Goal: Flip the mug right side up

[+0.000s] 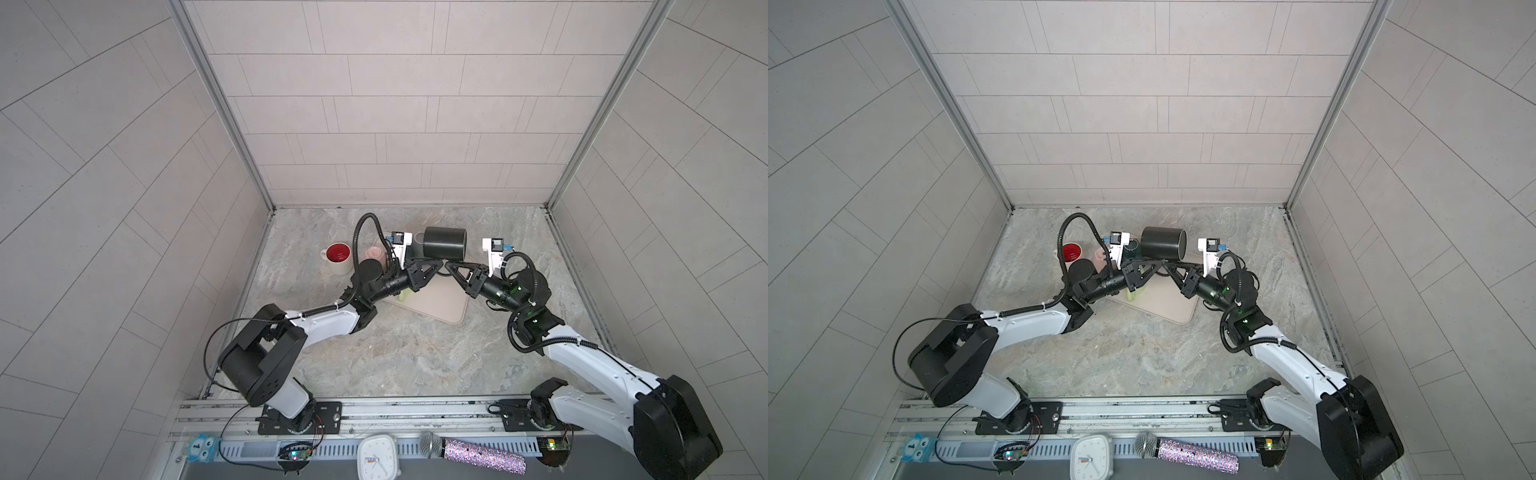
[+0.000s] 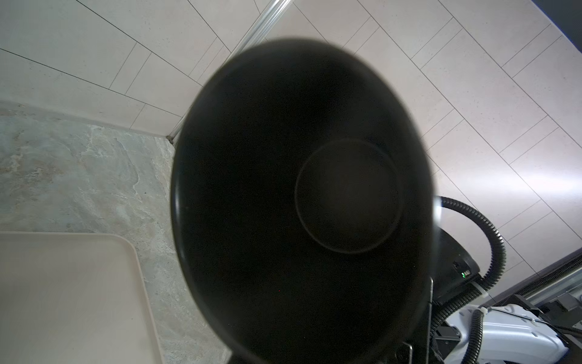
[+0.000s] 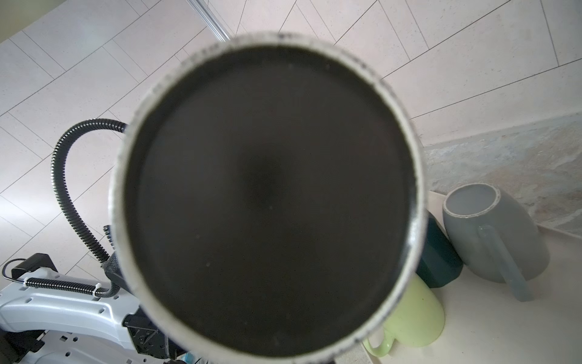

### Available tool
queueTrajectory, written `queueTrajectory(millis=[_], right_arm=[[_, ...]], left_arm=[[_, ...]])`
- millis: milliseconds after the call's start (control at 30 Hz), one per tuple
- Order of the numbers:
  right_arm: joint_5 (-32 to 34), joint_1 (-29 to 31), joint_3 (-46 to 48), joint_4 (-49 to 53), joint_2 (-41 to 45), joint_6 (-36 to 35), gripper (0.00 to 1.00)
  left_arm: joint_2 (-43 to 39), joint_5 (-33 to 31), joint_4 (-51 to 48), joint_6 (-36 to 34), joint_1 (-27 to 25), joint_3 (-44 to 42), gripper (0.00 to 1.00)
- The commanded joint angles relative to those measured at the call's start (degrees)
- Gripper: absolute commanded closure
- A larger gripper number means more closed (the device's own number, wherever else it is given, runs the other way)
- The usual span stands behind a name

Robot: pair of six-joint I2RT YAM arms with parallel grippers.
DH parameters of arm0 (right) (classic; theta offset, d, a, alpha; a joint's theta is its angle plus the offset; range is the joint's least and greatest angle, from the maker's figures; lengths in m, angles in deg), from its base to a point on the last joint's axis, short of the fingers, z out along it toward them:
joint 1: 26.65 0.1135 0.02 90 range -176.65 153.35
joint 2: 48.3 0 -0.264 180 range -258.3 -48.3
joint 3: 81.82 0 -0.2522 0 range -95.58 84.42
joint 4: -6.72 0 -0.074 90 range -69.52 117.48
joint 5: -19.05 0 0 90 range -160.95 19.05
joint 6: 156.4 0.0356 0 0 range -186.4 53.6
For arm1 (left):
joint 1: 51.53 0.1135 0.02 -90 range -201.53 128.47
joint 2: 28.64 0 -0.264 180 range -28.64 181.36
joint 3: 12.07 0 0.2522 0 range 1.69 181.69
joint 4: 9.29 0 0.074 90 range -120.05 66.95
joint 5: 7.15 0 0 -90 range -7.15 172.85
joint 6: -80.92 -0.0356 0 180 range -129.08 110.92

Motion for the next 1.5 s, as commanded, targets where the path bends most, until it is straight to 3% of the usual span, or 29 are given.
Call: queueTrajectory(millis=[0, 1200, 1467], right_arm=[[0.41, 0.48, 0.65, -1.13, -1.61, -1.67, 1.00], [1.00, 0.48, 0.20, 1.31, -3.69, -1.41, 1.00], [1.12, 0.44, 0.06, 2.40, -4.07, -1.74, 1.00]], left_arm=[[-3.44, 2.27, 11.49, 2.37, -0.70, 2.21, 0.83], [-10.21, 5.31, 14.25, 2.84, -1.36, 1.12, 0.87], [-11.44, 5.14, 13.53, 2.56, -1.45, 1.03, 1.00]])
